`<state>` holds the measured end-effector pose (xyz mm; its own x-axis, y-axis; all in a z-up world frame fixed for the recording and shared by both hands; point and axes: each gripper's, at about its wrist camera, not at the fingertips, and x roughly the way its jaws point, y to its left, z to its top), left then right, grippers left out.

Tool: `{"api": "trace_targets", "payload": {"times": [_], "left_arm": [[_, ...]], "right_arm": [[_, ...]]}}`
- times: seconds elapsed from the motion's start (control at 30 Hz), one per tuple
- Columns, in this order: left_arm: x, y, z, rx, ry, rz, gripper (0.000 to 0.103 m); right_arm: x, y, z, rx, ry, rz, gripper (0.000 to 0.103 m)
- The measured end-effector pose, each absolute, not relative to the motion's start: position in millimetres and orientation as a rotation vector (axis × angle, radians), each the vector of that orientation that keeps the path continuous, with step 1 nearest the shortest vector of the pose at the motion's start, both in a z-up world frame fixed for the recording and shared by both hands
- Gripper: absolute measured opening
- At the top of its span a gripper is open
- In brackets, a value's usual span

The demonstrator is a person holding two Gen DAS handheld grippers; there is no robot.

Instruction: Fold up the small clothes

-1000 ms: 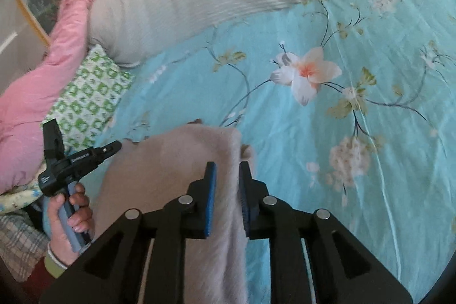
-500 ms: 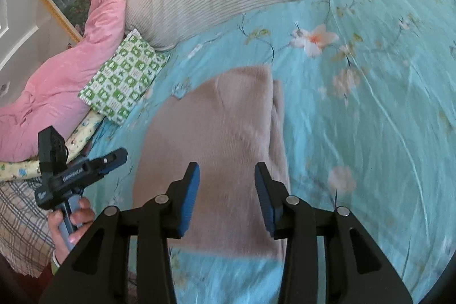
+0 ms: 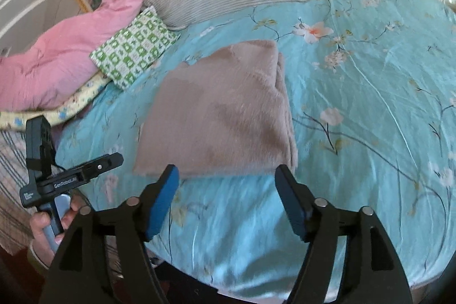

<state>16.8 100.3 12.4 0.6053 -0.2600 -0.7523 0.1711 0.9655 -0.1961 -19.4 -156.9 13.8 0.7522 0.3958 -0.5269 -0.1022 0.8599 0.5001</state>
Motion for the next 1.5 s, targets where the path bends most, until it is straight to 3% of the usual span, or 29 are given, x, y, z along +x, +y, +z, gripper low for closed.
{"api": "trace_targets", "payload": {"times": [0.47, 0.93, 1.5], "left_arm": [[-22.4, 96.2, -13.5, 0.032, 0.941, -0.232, 0.082], [-21.5, 96.1, -12.2, 0.050, 0.926, -0.200, 0.083], [17.0, 67.4, -3.7, 0.134, 0.891, -0.186, 0.084]], "right_arm": [[-58.3, -135.7, -3.3, 0.402, 0.681, 0.248, 0.085], [-54.1, -121.5, -8.2, 0.347, 0.709, 0.238, 0.086], [10.1, -106.9, 2.5, 0.269, 0.728, 0.284, 0.088]]}}
